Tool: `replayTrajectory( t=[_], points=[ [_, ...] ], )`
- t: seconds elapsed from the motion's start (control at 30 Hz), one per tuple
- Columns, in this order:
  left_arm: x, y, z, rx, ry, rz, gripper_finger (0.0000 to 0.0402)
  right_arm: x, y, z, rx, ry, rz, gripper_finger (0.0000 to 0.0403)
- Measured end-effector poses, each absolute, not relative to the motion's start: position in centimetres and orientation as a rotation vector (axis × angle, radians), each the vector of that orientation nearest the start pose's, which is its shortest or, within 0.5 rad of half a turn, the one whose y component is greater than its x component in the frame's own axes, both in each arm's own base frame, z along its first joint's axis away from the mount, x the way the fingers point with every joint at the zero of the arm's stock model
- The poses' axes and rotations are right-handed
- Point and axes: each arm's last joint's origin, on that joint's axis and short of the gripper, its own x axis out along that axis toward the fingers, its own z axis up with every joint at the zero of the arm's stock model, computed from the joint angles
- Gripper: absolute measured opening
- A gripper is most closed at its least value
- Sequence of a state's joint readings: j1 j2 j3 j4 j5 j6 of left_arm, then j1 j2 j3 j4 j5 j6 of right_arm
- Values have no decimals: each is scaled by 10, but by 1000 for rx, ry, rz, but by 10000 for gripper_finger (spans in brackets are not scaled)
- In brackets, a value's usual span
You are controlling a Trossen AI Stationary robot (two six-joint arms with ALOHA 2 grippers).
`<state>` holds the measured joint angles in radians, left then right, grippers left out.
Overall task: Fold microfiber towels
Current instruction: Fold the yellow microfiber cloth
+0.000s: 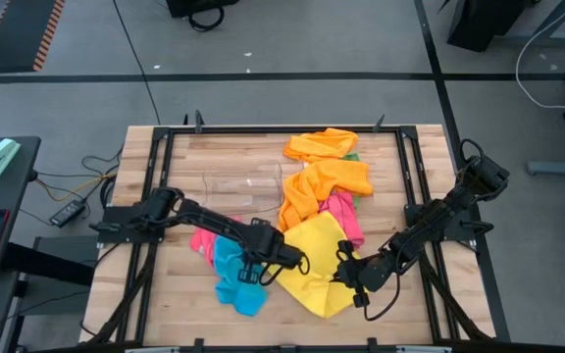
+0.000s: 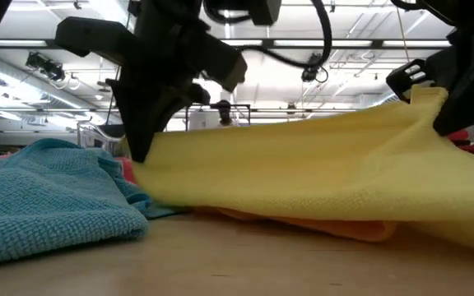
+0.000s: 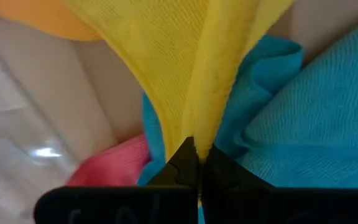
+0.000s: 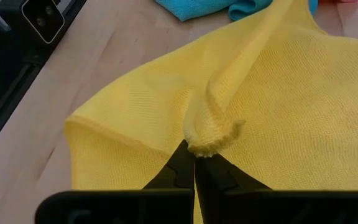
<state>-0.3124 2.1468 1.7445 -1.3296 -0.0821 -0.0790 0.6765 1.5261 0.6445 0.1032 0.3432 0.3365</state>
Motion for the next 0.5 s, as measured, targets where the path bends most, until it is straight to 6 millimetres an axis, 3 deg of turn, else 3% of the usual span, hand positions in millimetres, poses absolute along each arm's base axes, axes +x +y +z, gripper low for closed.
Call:
replayTrajectory(
  t=[0.23, 0.5],
  points=[
    [378, -134, 201, 355, 1669, -155, 4, 222, 167, 150, -68, 725, 221, 5],
    [379, -133, 201, 356, 1661, -154, 4, 223, 170, 151, -74, 706, 260, 2]
  ],
)
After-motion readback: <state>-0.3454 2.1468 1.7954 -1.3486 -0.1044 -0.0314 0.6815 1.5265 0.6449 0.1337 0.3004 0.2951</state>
